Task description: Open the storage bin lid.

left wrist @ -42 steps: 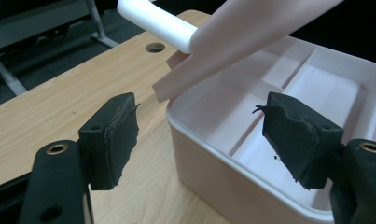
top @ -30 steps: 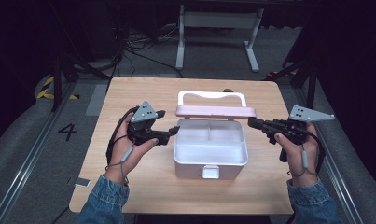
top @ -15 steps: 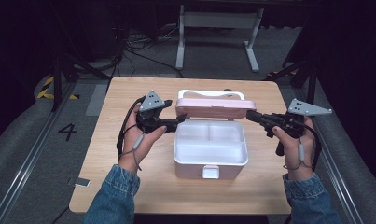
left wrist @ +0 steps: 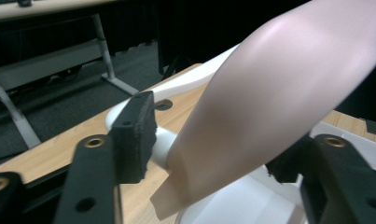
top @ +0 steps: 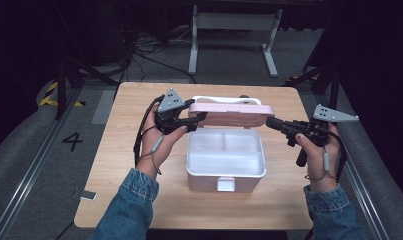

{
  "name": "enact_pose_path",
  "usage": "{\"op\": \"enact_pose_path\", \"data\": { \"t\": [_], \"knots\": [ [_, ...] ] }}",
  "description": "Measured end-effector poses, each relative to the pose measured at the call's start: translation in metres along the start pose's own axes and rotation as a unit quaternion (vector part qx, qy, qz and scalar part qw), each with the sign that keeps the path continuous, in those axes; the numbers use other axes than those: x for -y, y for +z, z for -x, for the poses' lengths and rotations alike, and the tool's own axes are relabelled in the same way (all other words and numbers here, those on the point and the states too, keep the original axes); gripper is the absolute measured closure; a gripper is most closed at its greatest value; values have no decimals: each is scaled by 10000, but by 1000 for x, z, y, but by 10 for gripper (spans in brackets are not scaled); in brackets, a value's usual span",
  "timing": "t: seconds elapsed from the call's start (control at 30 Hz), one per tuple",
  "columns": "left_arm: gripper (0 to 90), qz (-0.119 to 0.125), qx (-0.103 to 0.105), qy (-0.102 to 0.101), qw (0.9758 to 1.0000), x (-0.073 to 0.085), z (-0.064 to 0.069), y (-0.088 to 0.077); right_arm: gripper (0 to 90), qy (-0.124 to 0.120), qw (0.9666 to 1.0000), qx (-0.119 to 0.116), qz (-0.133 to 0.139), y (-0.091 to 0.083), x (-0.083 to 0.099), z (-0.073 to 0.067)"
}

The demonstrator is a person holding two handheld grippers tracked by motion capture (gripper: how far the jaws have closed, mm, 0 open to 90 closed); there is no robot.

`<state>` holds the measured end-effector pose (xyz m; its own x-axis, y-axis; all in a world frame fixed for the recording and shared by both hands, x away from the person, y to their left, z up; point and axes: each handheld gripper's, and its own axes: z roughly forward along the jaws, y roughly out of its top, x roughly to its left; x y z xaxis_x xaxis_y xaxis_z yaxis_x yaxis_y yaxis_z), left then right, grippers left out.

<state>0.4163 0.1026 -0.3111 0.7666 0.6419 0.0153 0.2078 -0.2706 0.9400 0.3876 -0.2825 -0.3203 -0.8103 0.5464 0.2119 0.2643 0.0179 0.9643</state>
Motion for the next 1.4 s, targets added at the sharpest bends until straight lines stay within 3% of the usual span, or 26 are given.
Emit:
{"op": "enact_pose_path", "data": {
  "t": [0.17,0.43,0.6,0.87,1.17,1.4],
  "knots": [
    [577,15,45,-18,10000,-3,1,1,881,81,9999,-60,21,-1,1,0],
    [586,-48,-2,-44,10000,-6,-1,3,794,225,9997,-48,-55,-11,2,1],
    [585,-151,-47,-145,9998,-11,-4,6,761,217,9996,192,-36,-26,5,3],
    [603,-161,-66,-145,9997,-15,-15,15,709,198,9972,707,-107,-51,11,7],
    [614,-142,-223,-30,9996,-17,-27,27,675,246,9963,772,-274,-55,17,9],
    [605,-216,-261,-59,9994,-18,-33,35,659,239,9961,775,-350,-52,18,10]
  ]
}}
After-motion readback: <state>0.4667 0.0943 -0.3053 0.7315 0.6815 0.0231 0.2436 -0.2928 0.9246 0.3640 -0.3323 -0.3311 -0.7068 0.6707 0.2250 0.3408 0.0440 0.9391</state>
